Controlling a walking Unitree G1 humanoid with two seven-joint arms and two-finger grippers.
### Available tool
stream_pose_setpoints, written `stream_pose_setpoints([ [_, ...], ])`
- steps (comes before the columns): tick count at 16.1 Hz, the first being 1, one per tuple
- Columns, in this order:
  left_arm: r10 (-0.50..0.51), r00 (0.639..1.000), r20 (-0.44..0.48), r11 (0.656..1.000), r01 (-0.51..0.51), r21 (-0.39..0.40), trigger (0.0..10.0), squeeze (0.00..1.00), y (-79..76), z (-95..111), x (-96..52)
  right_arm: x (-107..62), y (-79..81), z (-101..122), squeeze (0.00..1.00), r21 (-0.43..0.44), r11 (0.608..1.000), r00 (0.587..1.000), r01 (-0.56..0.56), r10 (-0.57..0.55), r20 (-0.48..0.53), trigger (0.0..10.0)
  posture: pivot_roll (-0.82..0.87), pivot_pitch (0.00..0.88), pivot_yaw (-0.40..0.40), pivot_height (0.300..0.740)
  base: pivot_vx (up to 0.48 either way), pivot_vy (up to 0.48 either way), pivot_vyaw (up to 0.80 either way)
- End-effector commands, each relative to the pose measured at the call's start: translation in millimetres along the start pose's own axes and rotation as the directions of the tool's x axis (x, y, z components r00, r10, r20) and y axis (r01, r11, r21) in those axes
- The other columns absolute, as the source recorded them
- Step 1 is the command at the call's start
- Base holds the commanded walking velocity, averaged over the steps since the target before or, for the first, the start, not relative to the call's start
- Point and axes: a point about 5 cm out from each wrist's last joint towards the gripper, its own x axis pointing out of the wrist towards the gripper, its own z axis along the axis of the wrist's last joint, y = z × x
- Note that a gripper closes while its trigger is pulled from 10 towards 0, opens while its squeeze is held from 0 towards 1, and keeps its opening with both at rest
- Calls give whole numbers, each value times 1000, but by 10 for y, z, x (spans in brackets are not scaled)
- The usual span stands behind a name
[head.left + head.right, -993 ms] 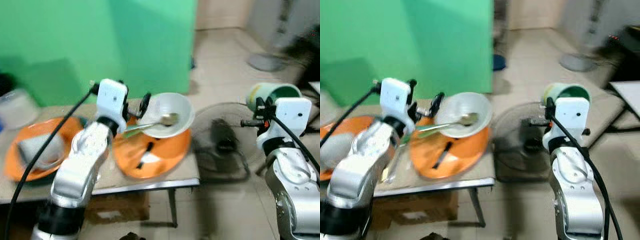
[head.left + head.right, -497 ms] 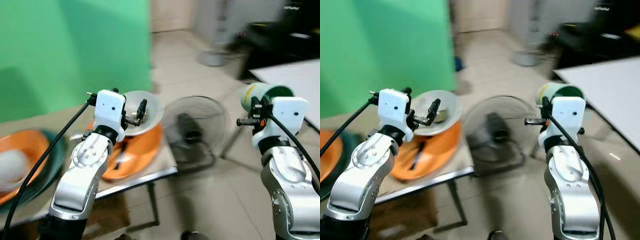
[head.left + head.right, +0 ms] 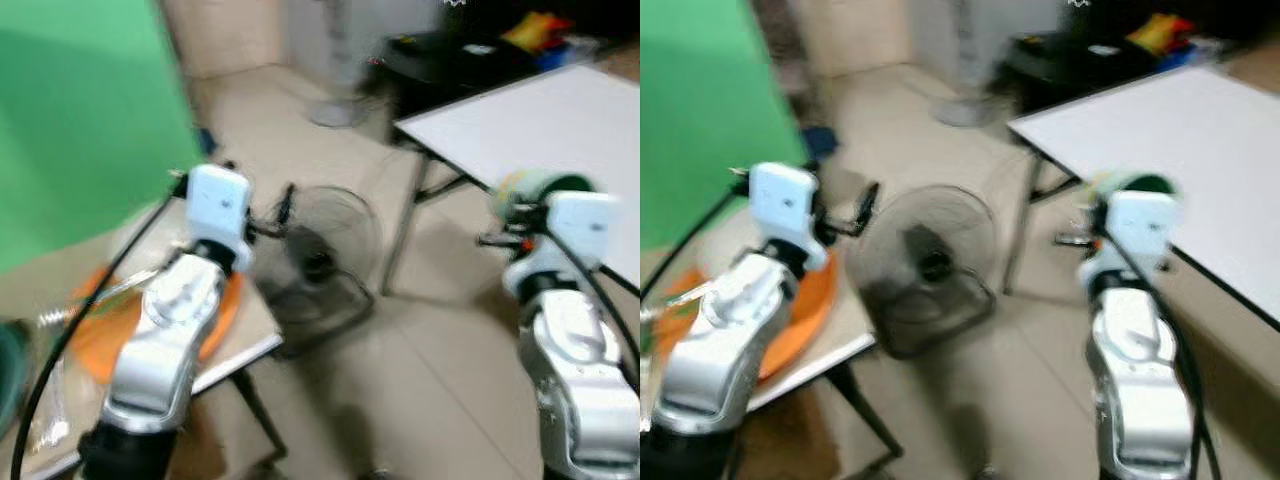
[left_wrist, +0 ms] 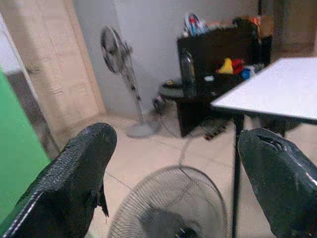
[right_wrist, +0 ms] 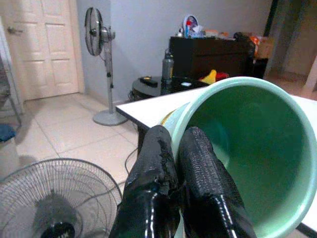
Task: Setting the table
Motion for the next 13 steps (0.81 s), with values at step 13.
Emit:
stream_pose_setpoints([
  [13,-52,998,-26,998,50,-49,10000,0,-58,-51,-40,16,89,-71,0,-1,996,993,-95,94,-74,10000,39,0,31,740,240,0,-288],
])
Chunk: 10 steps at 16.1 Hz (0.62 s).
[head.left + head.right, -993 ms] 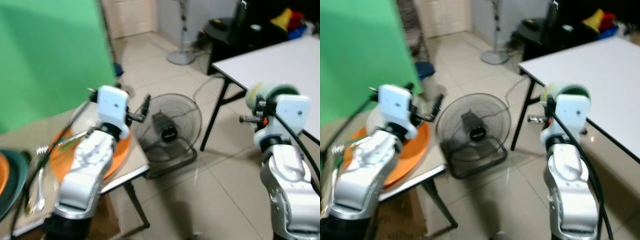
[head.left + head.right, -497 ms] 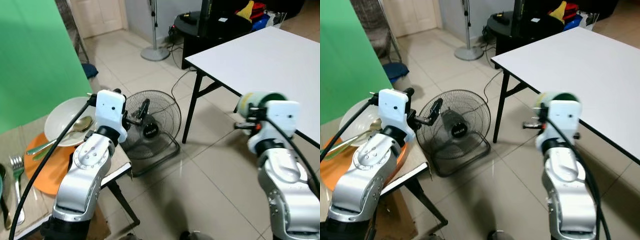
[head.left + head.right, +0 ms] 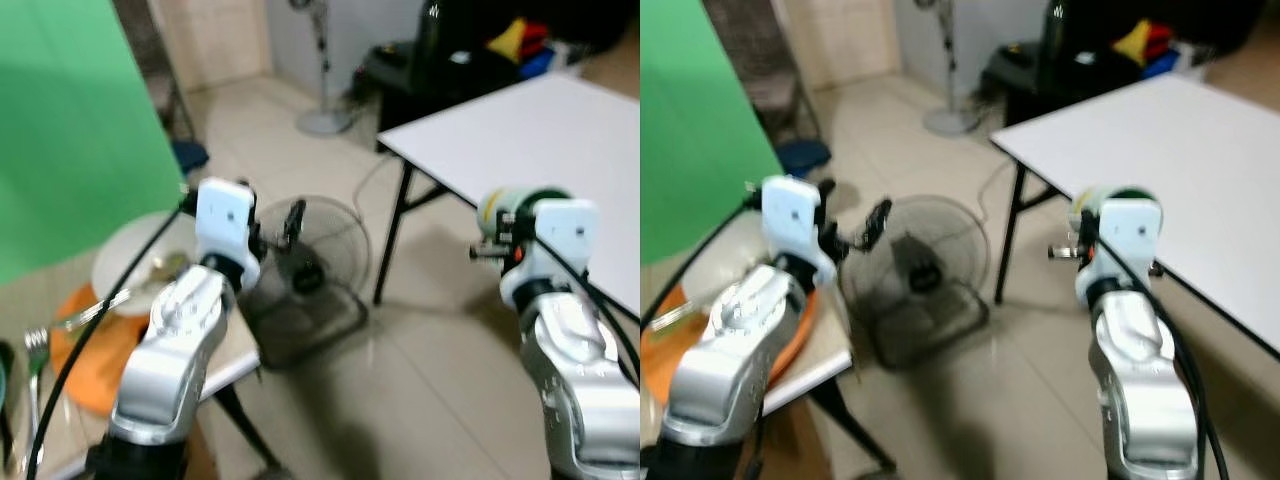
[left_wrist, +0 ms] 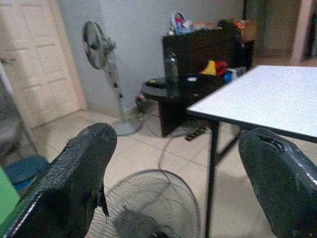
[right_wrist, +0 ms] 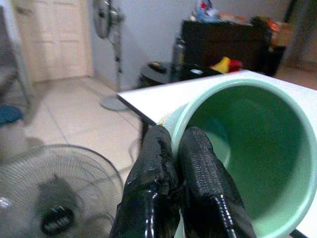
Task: Setting the table
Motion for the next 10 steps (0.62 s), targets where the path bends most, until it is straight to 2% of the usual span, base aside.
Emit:
stream_pose_setpoints([
  [1,1,1000,-23,1000,0,9,10000,0,25,-34,5,-16,46,20,0,6,1000,1000,-24,24,6,10000,34,0,35,740,341,0,-800],
  [4,-8,1000,-22,1000,8,6,10000,0,22,-36,11,-21,21,25,0,2,1000,1000,-19,19,8,10000,27,0,39,740,340,0,-800],
  [10,-13,999,-48,1000,12,-20,10000,0,16,-122,-32,-24,44,38,0,-9,999,999,-36,36,22,10000,26,0,38,740,344,0,0],
])
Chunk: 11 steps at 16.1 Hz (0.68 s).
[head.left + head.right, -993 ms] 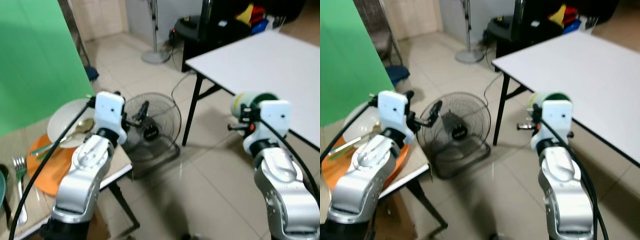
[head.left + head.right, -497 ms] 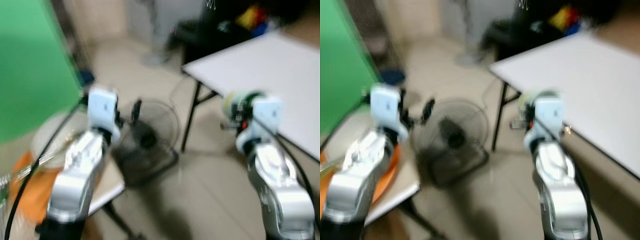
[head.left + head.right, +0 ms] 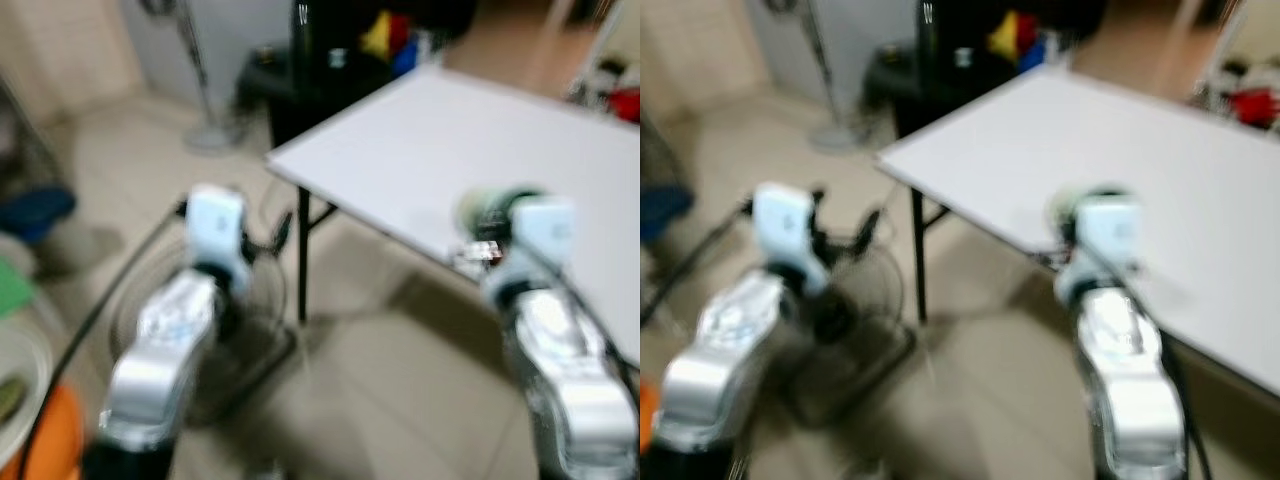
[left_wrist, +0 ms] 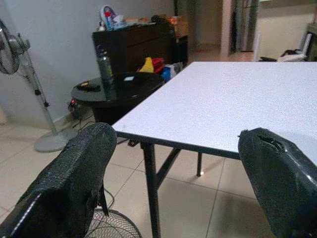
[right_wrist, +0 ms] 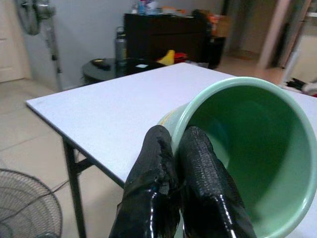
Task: Setting the table
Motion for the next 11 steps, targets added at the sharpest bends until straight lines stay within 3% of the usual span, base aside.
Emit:
stream_pose_setpoints([
  [1,-30,1000,4,999,30,-16,10000,0,-71,26,-5,-8,-80,57,0,-10,999,999,31,-31,26,10000,23,0,41,740,375,0,0],
  [7,-16,1000,-8,1000,16,-15,10000,0,-17,-21,-17,14,-36,71,0,-19,1000,999,10,-9,31,10000,3,0,41,740,397,0,0],
  [11,-39,999,8,999,39,-5,10000,0,-69,37,30,31,-50,66,0,-1,1000,999,32,-31,36,10000,24,0,52,740,392,0,0],
])
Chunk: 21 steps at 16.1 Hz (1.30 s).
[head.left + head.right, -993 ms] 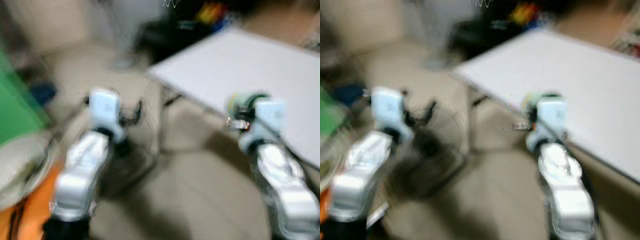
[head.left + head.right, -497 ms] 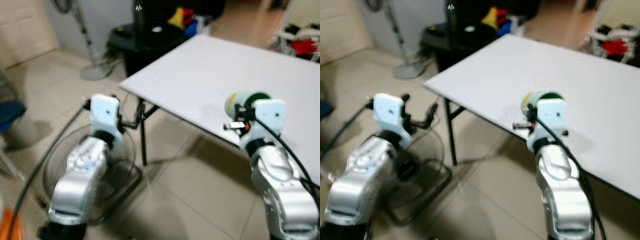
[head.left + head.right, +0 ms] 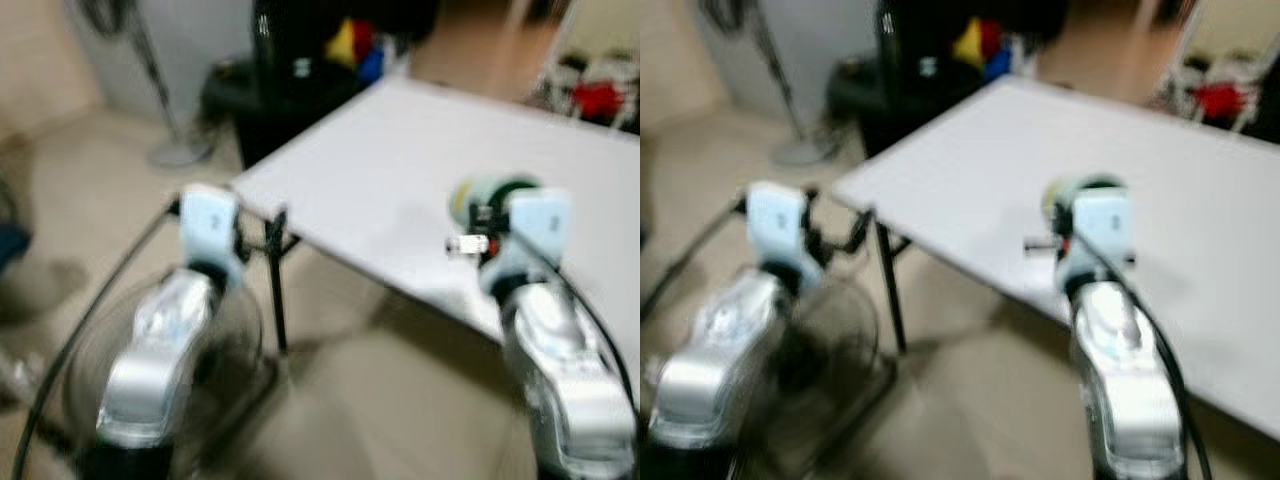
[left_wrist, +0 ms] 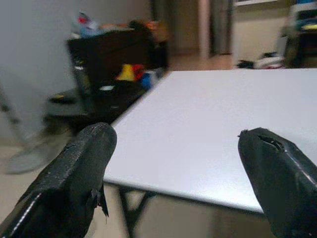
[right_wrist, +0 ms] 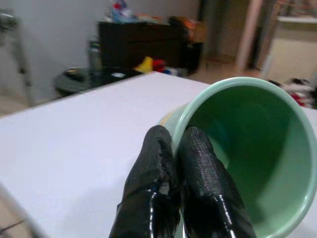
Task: Setting the table
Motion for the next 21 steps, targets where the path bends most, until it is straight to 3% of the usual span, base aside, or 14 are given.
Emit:
stream_pose_setpoints([
  [1,22,1000,7,1000,-22,21,10000,0,81,44,-10,16,51,55,0,10,1000,999,-13,13,30,10000,26,0,51,740,386,0,0],
  [11,43,999,-8,999,-43,21,10000,0,143,-27,-46,55,86,37,0,-13,999,999,-50,50,21,10000,27,0,31,740,387,0,0],
  [21,16,1000,-8,999,-15,36,10000,0,157,-47,-49,55,118,46,0,-42,994,994,-103,104,18,10000,10,0,36,740,373,0,-791],
])
